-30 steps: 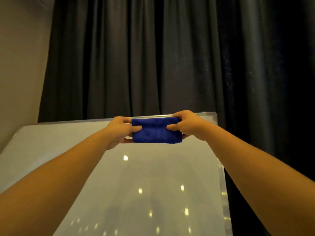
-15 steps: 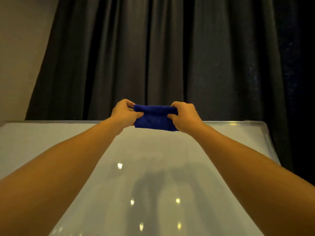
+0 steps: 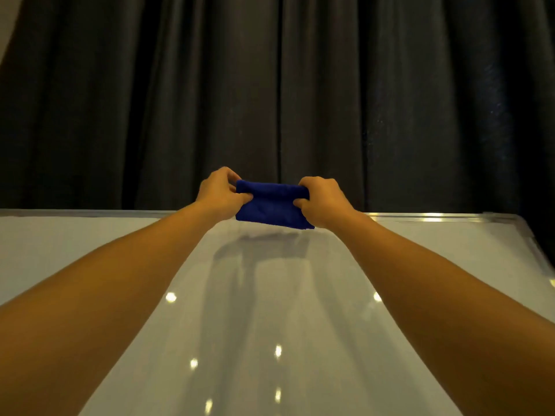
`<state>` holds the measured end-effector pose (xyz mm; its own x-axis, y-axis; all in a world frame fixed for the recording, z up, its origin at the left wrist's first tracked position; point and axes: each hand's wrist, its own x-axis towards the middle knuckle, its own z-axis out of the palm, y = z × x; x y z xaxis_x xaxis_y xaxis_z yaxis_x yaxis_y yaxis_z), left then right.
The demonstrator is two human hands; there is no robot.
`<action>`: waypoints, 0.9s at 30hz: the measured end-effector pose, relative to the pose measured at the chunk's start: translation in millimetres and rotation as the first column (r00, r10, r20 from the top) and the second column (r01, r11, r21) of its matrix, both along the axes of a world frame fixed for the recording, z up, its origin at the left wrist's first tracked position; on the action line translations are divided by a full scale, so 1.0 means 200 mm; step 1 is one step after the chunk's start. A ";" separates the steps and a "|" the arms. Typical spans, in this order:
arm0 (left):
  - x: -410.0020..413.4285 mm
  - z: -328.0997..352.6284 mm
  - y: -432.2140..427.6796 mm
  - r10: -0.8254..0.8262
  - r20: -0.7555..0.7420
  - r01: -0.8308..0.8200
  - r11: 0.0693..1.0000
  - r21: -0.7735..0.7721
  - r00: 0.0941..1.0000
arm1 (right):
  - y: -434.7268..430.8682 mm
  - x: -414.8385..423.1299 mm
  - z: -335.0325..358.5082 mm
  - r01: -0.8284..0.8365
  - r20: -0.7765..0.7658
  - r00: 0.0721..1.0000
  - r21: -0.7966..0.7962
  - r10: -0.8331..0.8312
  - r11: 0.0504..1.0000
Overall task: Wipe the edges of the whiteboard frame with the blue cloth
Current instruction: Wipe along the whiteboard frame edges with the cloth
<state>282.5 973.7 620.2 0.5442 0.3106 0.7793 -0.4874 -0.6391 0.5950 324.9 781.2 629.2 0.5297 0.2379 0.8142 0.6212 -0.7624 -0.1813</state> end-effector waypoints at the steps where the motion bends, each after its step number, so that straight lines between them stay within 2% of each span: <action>1: 0.04 -0.03 0.04 0.006 -0.006 -0.006 1.000 0.022 1.000 | 0.04 0.03 -0.03 0.033 -0.013 0.999 0.000 -0.033 0.999; 4: 0.16 -0.11 0.14 0.012 -0.013 -0.010 0.996 0.086 1.000 | 0.14 0.10 -0.11 0.142 0.022 0.990 0.002 -0.142 0.990; 9: 0.30 -0.11 0.20 0.013 0.036 -0.017 0.994 0.107 0.999 | 0.21 0.15 -0.13 0.265 0.162 0.953 -0.037 -0.256 0.963; 11: 0.34 -0.12 0.20 0.019 0.073 -0.027 0.993 0.119 0.997 | 0.22 0.15 -0.12 0.362 0.268 0.904 -0.068 -0.333 0.930; 13: 0.38 -0.16 0.20 0.057 0.166 -0.077 0.990 0.118 0.984 | 0.24 0.14 -0.16 0.513 0.440 0.791 -0.100 -0.425 0.852; 15: 0.40 -0.21 0.20 0.127 0.308 -0.161 0.983 0.090 0.943 | 0.30 0.13 -0.22 0.534 0.612 0.712 -0.151 -0.346 0.832; 16: 0.42 -0.23 0.20 0.159 0.355 -0.196 0.978 0.071 0.921 | 0.33 0.13 -0.26 0.488 0.647 0.718 -0.206 -0.256 0.848; 18: 0.45 -0.26 0.21 0.198 0.399 -0.245 0.967 0.070 0.895 | 0.42 0.16 -0.34 0.346 0.549 0.824 -0.297 -0.138 0.890; 20: 0.48 -0.26 0.22 0.207 0.414 -0.272 0.957 0.104 0.887 | 0.48 0.22 -0.40 0.306 0.430 0.889 -0.300 -0.158 0.904; 23: 0.52 -0.27 0.23 0.195 0.417 -0.279 0.949 0.150 0.888 | 0.53 0.31 -0.46 0.381 0.417 0.878 -0.311 -0.235 0.871; 25: 0.54 -0.28 0.25 0.199 0.400 -0.287 0.942 0.173 0.894 | 0.50 0.34 -0.44 0.372 0.429 0.880 -0.359 -0.203 0.856; 27: 0.55 -0.29 0.28 0.215 0.405 -0.317 0.926 0.206 0.889 | 0.39 0.37 -0.38 0.398 0.484 0.862 -0.465 -0.149 0.791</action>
